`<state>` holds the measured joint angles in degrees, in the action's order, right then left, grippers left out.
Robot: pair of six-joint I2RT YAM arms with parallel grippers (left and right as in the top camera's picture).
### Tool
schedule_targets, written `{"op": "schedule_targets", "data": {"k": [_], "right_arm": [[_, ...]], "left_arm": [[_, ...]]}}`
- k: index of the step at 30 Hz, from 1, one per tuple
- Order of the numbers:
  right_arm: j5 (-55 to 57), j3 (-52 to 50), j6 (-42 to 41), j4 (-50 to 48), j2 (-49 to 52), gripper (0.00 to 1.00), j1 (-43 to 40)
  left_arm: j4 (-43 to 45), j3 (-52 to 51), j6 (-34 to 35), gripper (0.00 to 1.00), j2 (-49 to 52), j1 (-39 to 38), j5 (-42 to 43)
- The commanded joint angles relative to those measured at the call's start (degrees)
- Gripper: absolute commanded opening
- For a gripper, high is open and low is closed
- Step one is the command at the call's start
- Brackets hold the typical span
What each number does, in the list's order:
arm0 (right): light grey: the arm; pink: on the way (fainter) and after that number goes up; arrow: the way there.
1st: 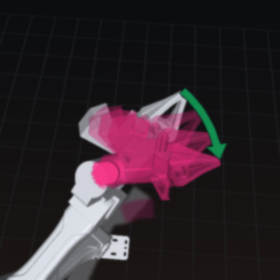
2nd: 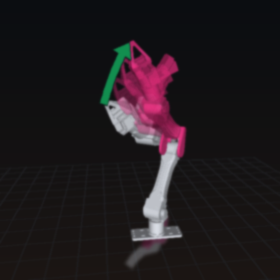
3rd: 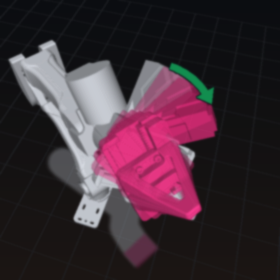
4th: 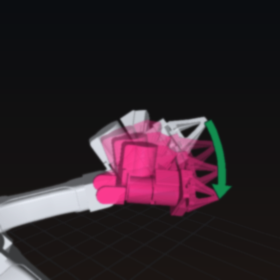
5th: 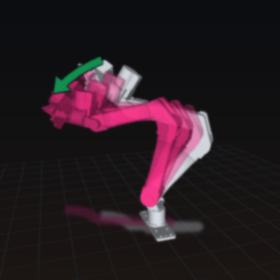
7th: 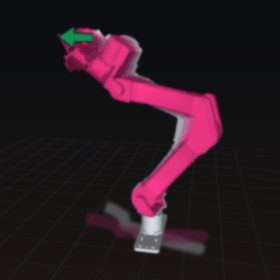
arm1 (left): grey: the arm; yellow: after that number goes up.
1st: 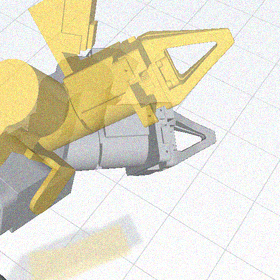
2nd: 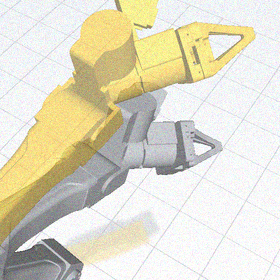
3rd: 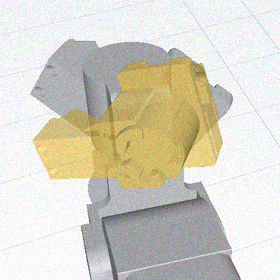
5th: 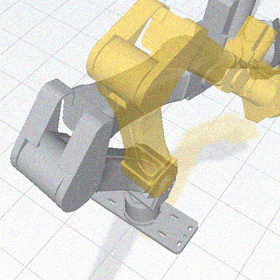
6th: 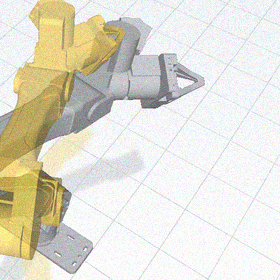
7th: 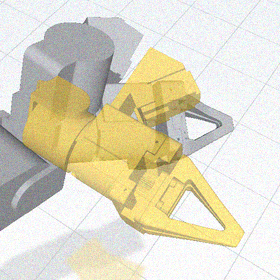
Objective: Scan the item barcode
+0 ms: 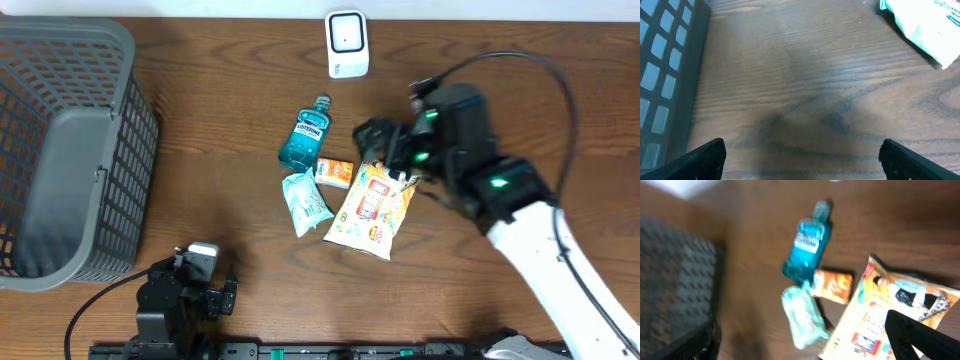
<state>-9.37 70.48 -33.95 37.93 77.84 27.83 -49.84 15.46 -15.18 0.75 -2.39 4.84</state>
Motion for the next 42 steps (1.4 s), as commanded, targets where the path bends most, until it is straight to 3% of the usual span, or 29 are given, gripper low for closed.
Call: {"op": "schedule_targets", "data": {"k": [1, 4, 8, 13, 19, 24, 42], "right_arm": [[4.8, 1.0, 7.5, 1.7, 4.6, 0.99, 5.1], [4.8, 1.0, 7.5, 1.6, 8.7, 0.94, 7.6], [6.8, 1.0, 6.1, 0.3, 14.4, 0.99, 8.5], [11.3, 1.0, -15.1, 2.9, 22.4, 0.99, 8.0], [10.8, 1.0, -16.3, 2.9, 28.5, 0.99, 7.8], [16.0, 1.0, -25.7, 8.3, 29.0, 0.91, 7.8], [16.8, 1.0, -30.7, 10.5, 29.2, 0.89, 8.6]], "left_arm": [[-2.2, -0.4, 0.3, 0.98, -0.2, 0.2, 0.5], [-2.2, -0.4, 0.3, 0.98, -0.2, 0.2, 0.5], [-2.2, -0.4, 0.3, 0.98, -0.2, 0.2, 0.5], [-2.2, -0.4, 0.3, 0.98, -0.2, 0.2, 0.5], [-2.2, -0.4, 0.3, 0.98, -0.2, 0.2, 0.5], [-2.2, -0.4, 0.3, 0.98, -0.2, 0.2, 0.5], [-2.2, -0.4, 0.3, 0.98, -0.2, 0.2, 0.5]]}}
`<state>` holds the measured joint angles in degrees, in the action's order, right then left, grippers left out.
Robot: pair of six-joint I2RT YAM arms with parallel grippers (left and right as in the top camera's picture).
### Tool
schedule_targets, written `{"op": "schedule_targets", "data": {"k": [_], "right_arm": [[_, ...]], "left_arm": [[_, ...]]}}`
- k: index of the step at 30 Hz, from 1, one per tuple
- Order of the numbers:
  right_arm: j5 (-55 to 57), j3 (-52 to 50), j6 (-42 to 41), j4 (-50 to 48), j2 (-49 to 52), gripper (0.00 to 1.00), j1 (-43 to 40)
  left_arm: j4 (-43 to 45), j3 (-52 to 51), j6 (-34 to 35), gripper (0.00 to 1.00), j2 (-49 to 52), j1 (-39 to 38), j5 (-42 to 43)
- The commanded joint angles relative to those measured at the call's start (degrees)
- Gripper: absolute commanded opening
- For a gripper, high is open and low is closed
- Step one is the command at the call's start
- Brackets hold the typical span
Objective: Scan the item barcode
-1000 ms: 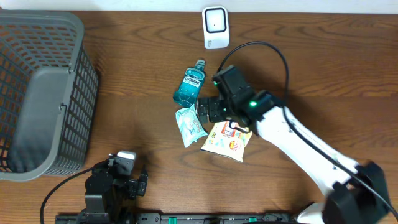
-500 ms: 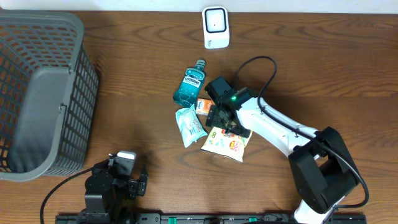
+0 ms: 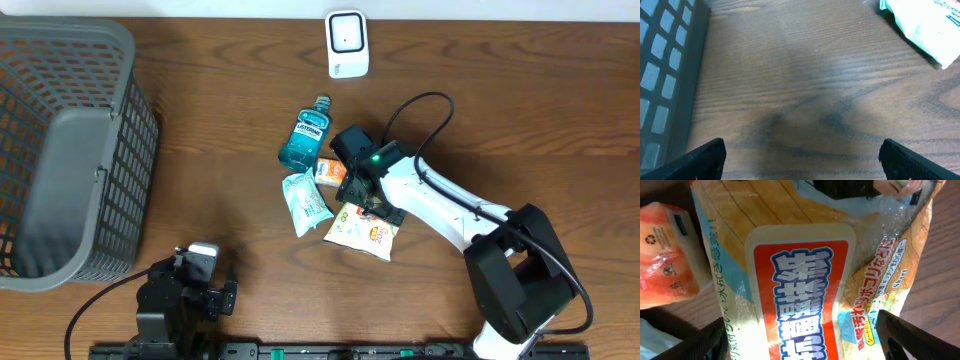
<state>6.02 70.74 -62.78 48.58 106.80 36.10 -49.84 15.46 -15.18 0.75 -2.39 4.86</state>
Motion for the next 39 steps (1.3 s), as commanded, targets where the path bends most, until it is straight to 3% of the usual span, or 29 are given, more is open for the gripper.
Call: {"op": "schedule_targets", "data": {"k": [1, 11, 14, 16, 20, 22, 23, 29, 39], "right_arm": [[1.4, 0.7, -1.9, -0.3, 0.2, 0.89, 0.3], [0.4, 0.7, -1.9, -0.5, 4.6, 0.89, 1.7], [-1.8, 0.7, -1.9, 0.2, 7.3, 0.84, 1.5], [-2.7, 0.7, -1.9, 0.2, 8.3, 0.66, 1.2], [-3.2, 0.8, -1.9, 0.1, 8.3, 0.2, 0.6], [-3.1, 0.8, -1.8, 0.1, 8.3, 0.04, 0.6], [-3.2, 0.8, -1.1, 0.1, 8.3, 0.01, 0.6], [-9.9, 1.1, 3.0, 0.0, 7.2, 0.01, -0.6], [-27.3, 2.3, 21.0, -0.6, -1.4, 0.01, -7.5]], "left_arm": [[-2.2, -0.4, 0.3, 0.98, -0.2, 0.2, 0.5], [-2.2, -0.4, 0.3, 0.97, -0.2, 0.2, 0.5], [-2.2, -0.4, 0.3, 0.98, -0.2, 0.2, 0.5], [-2.2, -0.4, 0.3, 0.98, -0.2, 0.2, 0.5], [-2.2, -0.4, 0.3, 0.98, -0.2, 0.2, 0.5], [-2.2, -0.4, 0.3, 0.98, -0.2, 0.2, 0.5], [-2.2, -0.4, 0.3, 0.98, -0.2, 0.2, 0.5], [-2.2, -0.4, 0.3, 0.98, -0.2, 0.2, 0.5], [-2.2, -0.4, 0.3, 0.98, -0.2, 0.2, 0.5]]}}
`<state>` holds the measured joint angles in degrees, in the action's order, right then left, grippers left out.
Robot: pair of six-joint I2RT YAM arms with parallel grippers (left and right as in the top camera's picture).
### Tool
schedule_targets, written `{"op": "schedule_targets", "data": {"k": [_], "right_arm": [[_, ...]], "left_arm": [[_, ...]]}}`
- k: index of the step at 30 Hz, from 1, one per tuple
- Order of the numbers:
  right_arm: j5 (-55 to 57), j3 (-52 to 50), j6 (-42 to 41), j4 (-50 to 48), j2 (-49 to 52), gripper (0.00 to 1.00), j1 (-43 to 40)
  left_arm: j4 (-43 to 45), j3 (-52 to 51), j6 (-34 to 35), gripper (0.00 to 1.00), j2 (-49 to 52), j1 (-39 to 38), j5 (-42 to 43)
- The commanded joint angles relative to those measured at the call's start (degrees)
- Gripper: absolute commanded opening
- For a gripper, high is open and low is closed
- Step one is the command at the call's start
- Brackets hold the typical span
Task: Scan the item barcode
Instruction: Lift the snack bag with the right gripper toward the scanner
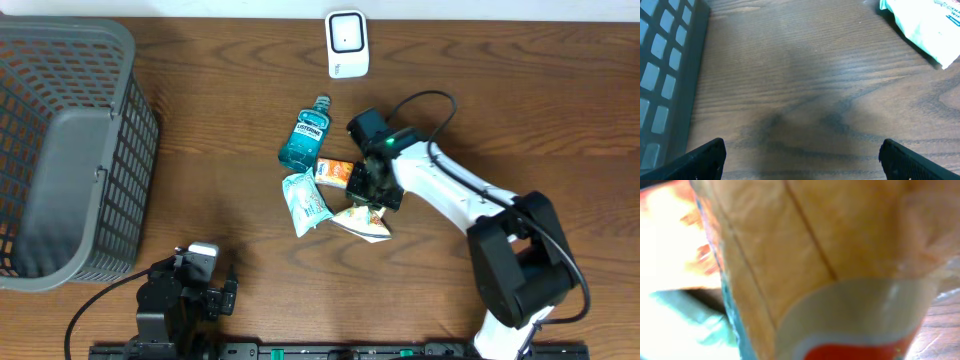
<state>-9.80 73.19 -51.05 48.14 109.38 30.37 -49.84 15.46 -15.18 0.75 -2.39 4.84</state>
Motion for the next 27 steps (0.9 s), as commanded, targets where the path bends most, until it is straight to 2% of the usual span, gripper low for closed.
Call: {"op": "schedule_targets", "data": {"k": [1, 10, 18, 23, 27], "right_arm": [[-13.4, -0.2, 10.7, -0.2, -4.9, 0.01, -2.5], [-28.7, -0.2, 18.8, -3.6, -11.2, 0.01, -5.6], [-33.2, -0.2, 17.2, -6.3, -11.7, 0.01, -5.6], [-42.6, -0.2, 18.2, -14.3, -11.7, 0.01, -5.6], [-53.3, -0.2, 26.0, -25.3, -11.7, 0.01, -5.6]], "left_arm": [[-2.2, -0.4, 0.3, 0.98, -0.2, 0.2, 0.5], [-2.2, -0.4, 0.3, 0.98, -0.2, 0.2, 0.5], [-2.2, -0.4, 0.3, 0.98, -0.2, 0.2, 0.5], [-2.2, -0.4, 0.3, 0.98, -0.2, 0.2, 0.5], [-2.2, -0.4, 0.3, 0.98, -0.2, 0.2, 0.5]]}}
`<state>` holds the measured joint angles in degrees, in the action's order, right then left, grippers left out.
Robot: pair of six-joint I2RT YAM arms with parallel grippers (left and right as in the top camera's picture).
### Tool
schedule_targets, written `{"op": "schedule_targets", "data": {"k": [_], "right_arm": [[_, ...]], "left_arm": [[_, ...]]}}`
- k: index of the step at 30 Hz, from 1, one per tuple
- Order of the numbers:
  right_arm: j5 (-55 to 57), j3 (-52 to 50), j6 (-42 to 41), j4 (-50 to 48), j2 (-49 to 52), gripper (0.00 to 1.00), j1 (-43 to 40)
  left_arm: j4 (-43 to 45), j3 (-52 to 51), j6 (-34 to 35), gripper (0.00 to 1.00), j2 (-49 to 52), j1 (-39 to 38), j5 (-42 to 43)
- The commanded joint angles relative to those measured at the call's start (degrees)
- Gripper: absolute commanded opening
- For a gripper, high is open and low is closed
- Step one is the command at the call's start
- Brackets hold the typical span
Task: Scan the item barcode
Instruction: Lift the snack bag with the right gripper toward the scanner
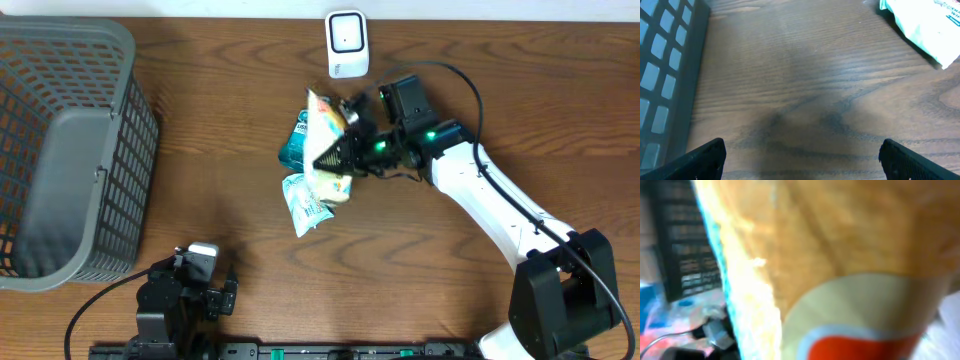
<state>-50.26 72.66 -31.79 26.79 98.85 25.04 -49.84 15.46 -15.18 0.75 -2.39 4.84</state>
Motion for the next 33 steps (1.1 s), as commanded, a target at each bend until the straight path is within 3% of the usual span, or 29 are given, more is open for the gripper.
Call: {"op": "schedule_targets", "data": {"k": [1, 8, 15, 19, 28, 33], "right_arm": [[-15.6, 0.3, 8.8, -6.4, -1.1, 0.01, -0.3], [-28.6, 0.3, 21.9, -17.2, -1.1, 0.01, -0.2], [-34.1, -0.3, 53.8, -16.7, -1.1, 0.01, 1.3], [-38.0, -0.3, 67.0, -16.9, -1.1, 0.01, 1.4], [-39.2, -0.3, 68.2, -22.0, -1.1, 0.01, 5.1], [-39.2, -0.2, 65.3, -33.7, -1.1, 0.01, 7.0]], "left_arm": [[-2.2, -0.4, 0.3, 0.98, -0.2, 0.2, 0.5], [-2.2, -0.4, 0.3, 0.98, -0.2, 0.2, 0.5], [-2.2, -0.4, 0.3, 0.98, -0.2, 0.2, 0.5], [-2.2, -0.4, 0.3, 0.98, -0.2, 0.2, 0.5], [-2.2, -0.4, 0.3, 0.98, -0.2, 0.2, 0.5], [-2.2, -0.4, 0.3, 0.98, -0.2, 0.2, 0.5]]}}
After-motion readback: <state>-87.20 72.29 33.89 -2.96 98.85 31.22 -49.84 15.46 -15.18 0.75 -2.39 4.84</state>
